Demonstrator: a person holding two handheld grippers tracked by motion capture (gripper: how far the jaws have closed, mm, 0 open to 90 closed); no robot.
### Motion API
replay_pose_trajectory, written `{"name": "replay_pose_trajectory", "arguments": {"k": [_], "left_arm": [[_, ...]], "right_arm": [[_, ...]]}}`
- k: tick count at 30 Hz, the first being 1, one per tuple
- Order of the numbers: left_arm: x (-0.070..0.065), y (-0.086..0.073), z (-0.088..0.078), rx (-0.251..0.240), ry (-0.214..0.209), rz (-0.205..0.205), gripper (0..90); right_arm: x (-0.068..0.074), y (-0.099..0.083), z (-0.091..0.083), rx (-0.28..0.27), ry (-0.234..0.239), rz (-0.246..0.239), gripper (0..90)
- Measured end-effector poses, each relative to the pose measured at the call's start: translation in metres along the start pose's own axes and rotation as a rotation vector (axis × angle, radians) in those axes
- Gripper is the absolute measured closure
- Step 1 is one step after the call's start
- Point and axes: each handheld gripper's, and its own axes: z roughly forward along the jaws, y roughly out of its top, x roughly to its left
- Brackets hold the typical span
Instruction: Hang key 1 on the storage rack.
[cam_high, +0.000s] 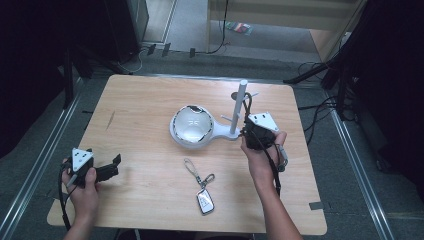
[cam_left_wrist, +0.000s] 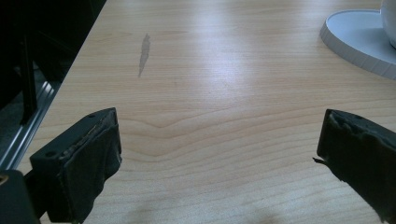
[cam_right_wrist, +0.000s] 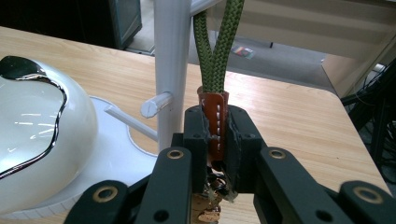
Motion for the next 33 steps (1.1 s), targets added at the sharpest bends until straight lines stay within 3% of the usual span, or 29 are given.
{"name": "replay_pose_trajectory", "arguments": {"k": [15, 18, 22, 33], "left_arm": [[0.000, 0.000, 0.000, -0.001, 0.001, -0.002, 0.0], [0.000, 0.000, 0.000, -0.003, 0.002, -0.005, 0.0], [0.000, 0.000, 0.000, -0.002, 0.004, -0.005, 0.0], [0.000, 0.000, 0.000, -0.005, 0.008, -0.004, 0.0]], "right_arm": [[-0.004, -0.008, 0.012, -0.006, 0.063, 0.016, 79.4], [-0.006, -0.009, 0.015, 0.001, 0.099, 0.038, 74.8], [-0.006, -0.010, 0.015, 0.002, 0.096, 0.021, 73.6], [-0.012, -0.012, 0.006, 0.004, 0.105, 0.035, 68.6]]}}
